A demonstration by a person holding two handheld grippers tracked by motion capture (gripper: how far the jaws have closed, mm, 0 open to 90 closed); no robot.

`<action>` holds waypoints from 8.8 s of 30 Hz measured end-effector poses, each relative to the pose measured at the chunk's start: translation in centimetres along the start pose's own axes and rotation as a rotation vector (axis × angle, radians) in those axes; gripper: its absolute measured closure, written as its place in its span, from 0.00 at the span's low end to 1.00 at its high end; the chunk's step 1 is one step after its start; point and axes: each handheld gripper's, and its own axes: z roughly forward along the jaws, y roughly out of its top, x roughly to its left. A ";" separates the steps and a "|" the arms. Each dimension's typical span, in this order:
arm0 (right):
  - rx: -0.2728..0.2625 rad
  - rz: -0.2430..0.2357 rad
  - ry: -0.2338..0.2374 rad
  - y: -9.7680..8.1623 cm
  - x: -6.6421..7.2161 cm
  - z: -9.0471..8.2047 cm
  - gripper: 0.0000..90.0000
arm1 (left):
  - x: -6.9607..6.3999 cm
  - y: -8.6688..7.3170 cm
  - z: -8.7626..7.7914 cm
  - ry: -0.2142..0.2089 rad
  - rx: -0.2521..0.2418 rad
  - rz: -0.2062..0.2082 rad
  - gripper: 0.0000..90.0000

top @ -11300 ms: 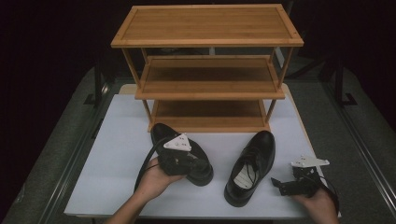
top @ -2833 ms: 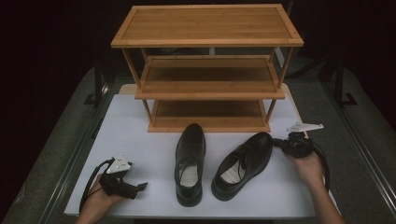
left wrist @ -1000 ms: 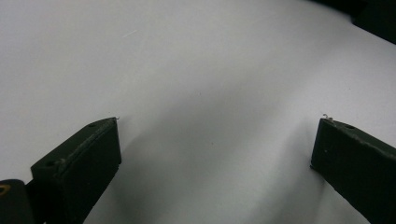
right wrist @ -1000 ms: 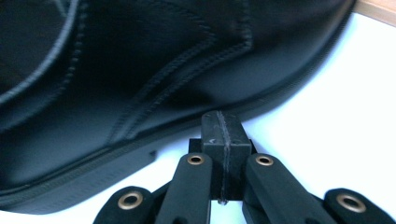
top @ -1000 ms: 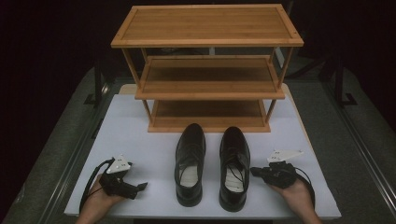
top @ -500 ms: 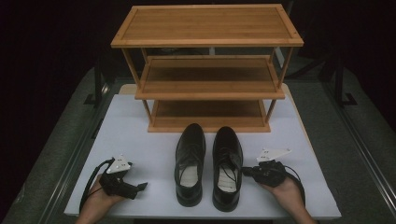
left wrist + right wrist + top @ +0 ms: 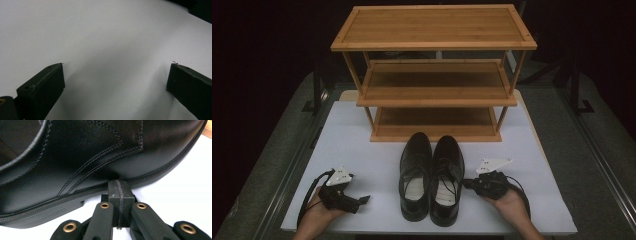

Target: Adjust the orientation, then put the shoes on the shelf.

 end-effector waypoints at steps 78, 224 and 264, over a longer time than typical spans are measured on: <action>-0.125 0.038 0.082 5.0 1.3 -0.9 0.58 | -5.5 13.5 3.5 -0.240 -0.179 0.147 0.60; -0.053 0.128 -0.078 3.4 -5.0 4.6 0.15 | -2.6 12.5 11.4 -0.095 -0.080 0.159 0.10; -0.105 0.166 -0.114 5.9 -5.2 4.6 0.22 | -1.4 15.4 11.2 -0.109 -0.150 0.076 0.09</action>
